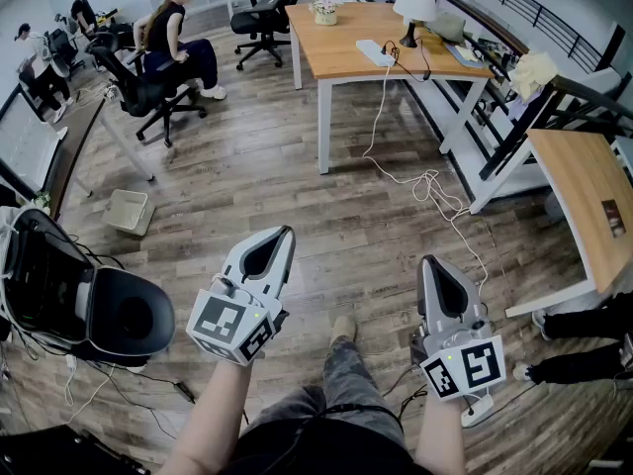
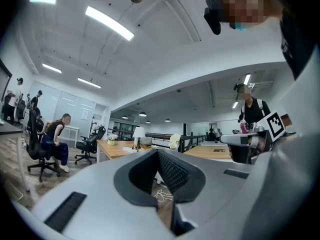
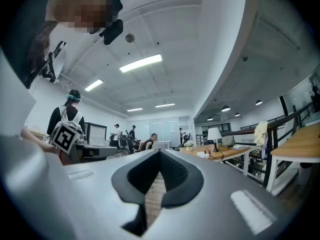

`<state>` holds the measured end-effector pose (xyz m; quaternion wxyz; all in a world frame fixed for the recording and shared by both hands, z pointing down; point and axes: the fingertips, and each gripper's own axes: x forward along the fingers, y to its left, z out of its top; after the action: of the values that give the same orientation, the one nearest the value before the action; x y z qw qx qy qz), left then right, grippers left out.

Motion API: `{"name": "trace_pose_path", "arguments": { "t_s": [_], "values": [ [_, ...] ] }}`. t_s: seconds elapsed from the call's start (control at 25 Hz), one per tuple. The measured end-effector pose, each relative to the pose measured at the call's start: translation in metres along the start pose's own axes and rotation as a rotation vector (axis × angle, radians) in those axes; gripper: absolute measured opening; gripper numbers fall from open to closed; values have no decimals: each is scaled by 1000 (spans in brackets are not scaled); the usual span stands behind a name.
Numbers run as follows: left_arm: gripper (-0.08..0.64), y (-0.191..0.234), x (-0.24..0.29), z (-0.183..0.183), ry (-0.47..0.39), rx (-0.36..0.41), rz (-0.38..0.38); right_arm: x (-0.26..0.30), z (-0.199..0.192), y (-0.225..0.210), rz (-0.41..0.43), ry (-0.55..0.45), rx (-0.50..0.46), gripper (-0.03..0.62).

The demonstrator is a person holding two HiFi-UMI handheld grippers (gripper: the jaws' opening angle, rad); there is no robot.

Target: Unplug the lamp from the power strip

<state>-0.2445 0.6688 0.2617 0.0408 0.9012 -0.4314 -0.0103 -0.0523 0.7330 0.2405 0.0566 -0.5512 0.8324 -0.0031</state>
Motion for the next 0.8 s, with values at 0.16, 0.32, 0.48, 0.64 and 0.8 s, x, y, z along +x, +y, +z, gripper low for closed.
{"name": "trace_pose_path", "arguments": {
  "t_s": [0.16, 0.32, 0.48, 0.64, 0.8],
  "values": [
    [-3, 19, 48, 4, -8, -7, 3, 42, -5, -29, 16, 27, -5, 7],
    [-3, 41, 86, 3, 3, -37, 25, 81, -9, -54, 43, 53, -25, 7],
    [-3, 59, 124, 5, 6, -35, 44, 117, -11, -86, 52, 64, -30, 7],
    [-3, 78, 159, 11, -14, -51, 73, 153, -9, -115, 73, 45, -23, 8],
    [-3, 86, 189, 13, -33, -48, 92, 178, -6, -139, 100, 20, -15, 8]
  ]
}}
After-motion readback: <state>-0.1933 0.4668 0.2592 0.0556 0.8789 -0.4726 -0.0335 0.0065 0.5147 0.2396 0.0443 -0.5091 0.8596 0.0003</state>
